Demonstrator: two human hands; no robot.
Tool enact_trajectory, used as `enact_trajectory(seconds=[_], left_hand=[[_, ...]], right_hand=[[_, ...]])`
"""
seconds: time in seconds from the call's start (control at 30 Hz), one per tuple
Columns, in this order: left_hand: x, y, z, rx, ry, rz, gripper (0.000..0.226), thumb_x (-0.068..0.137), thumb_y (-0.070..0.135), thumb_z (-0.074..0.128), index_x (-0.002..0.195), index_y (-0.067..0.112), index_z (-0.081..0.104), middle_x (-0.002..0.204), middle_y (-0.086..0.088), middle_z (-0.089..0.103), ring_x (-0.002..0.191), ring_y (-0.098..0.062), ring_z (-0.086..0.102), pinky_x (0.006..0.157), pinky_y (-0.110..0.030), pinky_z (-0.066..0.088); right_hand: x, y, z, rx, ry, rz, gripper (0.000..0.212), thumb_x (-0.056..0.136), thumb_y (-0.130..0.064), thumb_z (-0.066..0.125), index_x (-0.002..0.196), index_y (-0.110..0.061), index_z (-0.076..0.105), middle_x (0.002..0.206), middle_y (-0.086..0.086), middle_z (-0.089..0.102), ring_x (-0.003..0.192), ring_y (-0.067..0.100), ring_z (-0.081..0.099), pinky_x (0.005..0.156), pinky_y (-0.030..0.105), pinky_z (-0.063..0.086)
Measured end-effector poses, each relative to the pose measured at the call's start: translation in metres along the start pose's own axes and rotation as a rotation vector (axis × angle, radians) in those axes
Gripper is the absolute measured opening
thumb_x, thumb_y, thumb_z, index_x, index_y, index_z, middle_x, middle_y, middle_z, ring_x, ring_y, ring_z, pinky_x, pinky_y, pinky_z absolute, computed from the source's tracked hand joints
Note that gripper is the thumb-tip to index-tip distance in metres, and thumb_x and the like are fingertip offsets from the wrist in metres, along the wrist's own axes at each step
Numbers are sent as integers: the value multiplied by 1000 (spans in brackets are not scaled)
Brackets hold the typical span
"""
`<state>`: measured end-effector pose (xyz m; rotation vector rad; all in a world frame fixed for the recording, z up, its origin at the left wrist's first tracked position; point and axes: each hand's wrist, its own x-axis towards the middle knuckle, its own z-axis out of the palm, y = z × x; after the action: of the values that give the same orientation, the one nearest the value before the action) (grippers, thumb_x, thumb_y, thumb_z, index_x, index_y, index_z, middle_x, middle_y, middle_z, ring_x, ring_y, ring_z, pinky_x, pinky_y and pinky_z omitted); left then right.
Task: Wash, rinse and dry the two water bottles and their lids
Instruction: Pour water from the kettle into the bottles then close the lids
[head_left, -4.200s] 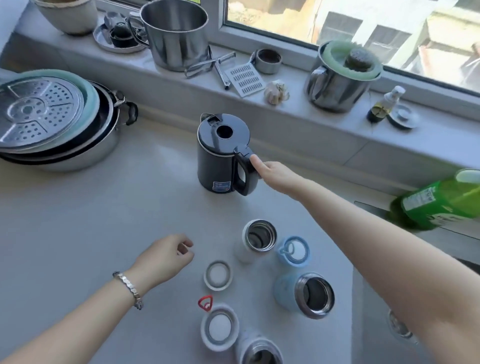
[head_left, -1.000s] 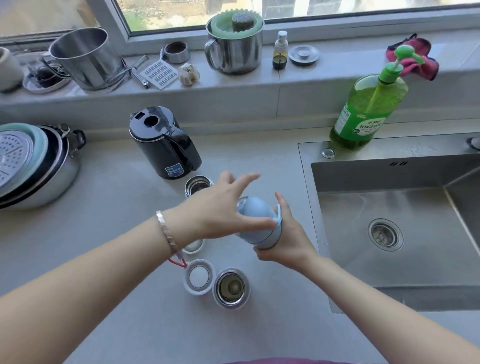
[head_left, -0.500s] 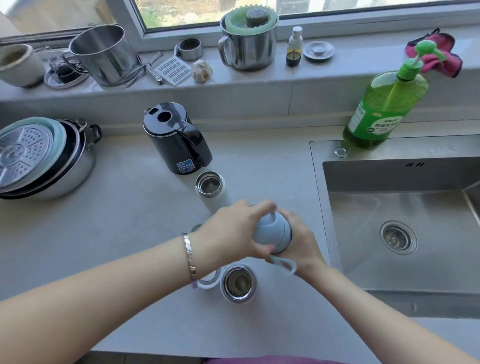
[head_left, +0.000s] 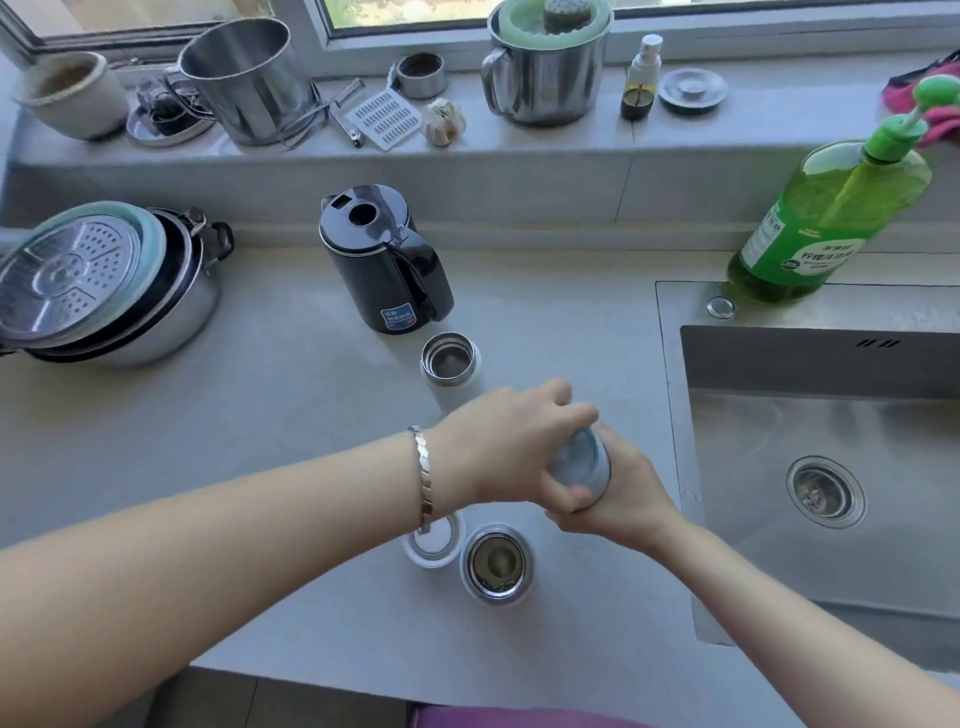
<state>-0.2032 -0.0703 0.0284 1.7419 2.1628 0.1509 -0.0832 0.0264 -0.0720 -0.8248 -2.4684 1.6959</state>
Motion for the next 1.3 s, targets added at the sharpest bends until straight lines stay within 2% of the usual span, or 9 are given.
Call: enact_trajectory(seconds=[0.13,0.23,0.37,0.5,0.6,0.73,0.9,1.1,1.3], left_hand=[[2,-28,6,185,163,301,51,68,37,67,114,15,61,101,-9,63,45,-27,48,41,-24,32],[-27,-37,24,123,447,157,51,76,30,58,127,23,50,125,-2,58,78,-23,61,58,-28,50],[-93,-45,69,-124,667,-216,32,80,28,53,111,20,51,108,7,47,89,-12,50,71,-20,41],[-127,-60,120,-111,499,-419,36,69,39,58,99,21,53,99,6,51,86,-13,47,70,-21,42],[-125,-64,145,35,295,-364,82,38,39,84,111,24,50,116,3,58,96,-19,46,67,-29,52],[-105,-70,149,148,48,-440,121,2,45,85,115,26,45,111,1,68,92,-31,59,63,-35,53],[-98,-76,153,-210,-58,-660,80,69,44,70,139,37,31,136,6,37,112,-27,46,87,-34,45],[-117,-50,152,-481,147,-707,73,59,37,62,131,30,49,118,1,44,104,-25,56,80,-27,45],[-118,3,65,-904,477,-639,61,68,33,79,118,48,47,106,14,50,92,1,55,75,-11,40]], right_hand=[[16,0,12,52,52,25,60,46,-16,83,91,-37,50,88,-15,60,77,1,58,59,6,41],[31,3,26,177,178,60,69,48,-10,88,101,-33,50,92,-13,62,81,1,59,65,9,44],[43,12,36,300,313,120,68,52,-2,88,103,-25,50,91,-15,59,84,8,56,68,11,44],[41,21,45,287,318,150,77,50,-8,91,115,-17,50,98,-7,60,89,9,56,70,9,42],[37,27,48,237,269,178,81,47,-13,92,115,-16,48,102,-4,60,91,10,56,68,8,42],[28,15,38,201,180,84,86,46,-14,90,118,-17,43,105,0,58,95,1,56,74,8,40],[-6,18,19,-72,59,132,81,73,-2,72,140,-15,28,134,3,32,129,16,33,104,22,29],[-50,6,5,-172,253,-223,56,74,-5,66,121,-26,47,122,0,43,116,11,41,102,40,39],[-59,-44,23,-182,-115,-522,85,65,-24,79,131,-42,28,134,-15,28,129,1,32,105,19,34]])
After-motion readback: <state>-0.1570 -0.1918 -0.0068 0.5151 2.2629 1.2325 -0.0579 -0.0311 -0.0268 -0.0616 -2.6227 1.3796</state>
